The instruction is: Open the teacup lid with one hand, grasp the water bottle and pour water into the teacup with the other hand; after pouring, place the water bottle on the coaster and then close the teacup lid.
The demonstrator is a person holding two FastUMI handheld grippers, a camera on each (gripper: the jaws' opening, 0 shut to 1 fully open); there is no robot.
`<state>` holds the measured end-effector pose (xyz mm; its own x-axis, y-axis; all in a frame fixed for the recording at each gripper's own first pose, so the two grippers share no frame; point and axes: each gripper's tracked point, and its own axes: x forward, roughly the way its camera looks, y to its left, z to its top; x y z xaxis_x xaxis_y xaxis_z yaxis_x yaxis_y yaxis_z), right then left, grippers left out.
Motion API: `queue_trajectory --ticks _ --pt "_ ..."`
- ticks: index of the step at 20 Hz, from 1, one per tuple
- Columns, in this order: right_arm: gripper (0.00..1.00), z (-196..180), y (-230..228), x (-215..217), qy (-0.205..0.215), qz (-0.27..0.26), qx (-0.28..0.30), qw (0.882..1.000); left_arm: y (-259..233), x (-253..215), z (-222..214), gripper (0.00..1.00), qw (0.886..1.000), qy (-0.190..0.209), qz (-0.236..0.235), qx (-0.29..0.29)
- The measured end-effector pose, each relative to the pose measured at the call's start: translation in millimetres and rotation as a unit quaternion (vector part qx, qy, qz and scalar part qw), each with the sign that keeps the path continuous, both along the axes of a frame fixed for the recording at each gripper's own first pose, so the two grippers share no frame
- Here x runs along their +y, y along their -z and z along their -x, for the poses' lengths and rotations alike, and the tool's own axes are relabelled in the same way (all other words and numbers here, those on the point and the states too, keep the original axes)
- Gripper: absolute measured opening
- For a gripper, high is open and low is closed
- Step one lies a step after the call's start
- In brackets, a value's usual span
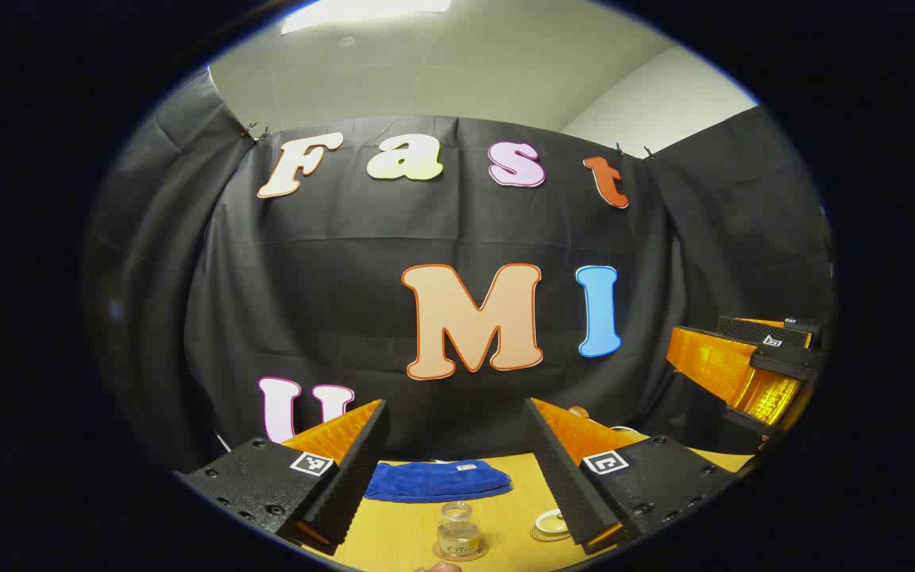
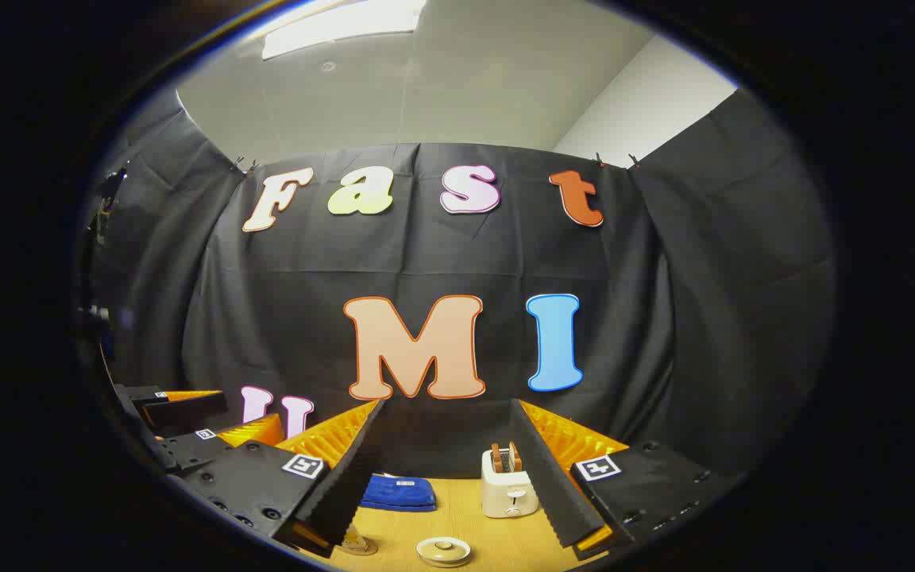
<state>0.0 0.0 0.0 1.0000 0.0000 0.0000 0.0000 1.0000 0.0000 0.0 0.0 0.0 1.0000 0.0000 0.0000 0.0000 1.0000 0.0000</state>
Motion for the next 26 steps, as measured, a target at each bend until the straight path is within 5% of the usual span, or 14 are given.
queue_trajectory --ticks 16,20,26 --pt "0.92 -10.6 61.1 8.7 -0.054 0.0 0.052 0.997 2.4 54.1 27.1 0.98 0.997 -0.072 -0.021 0.008" --pt "1.0 -24.8 102.5 4.2 -0.061 0.009 0.085 0.994 -2.3 71.4 38.8 0.97 0.995 -0.097 -0.035 0.008" --pt "0.92 -39.1 186.6 0.7 -0.085 0.007 0.15 0.985 -5.4 90.0 54.4 0.98 0.99 -0.13 -0.055 0.012"
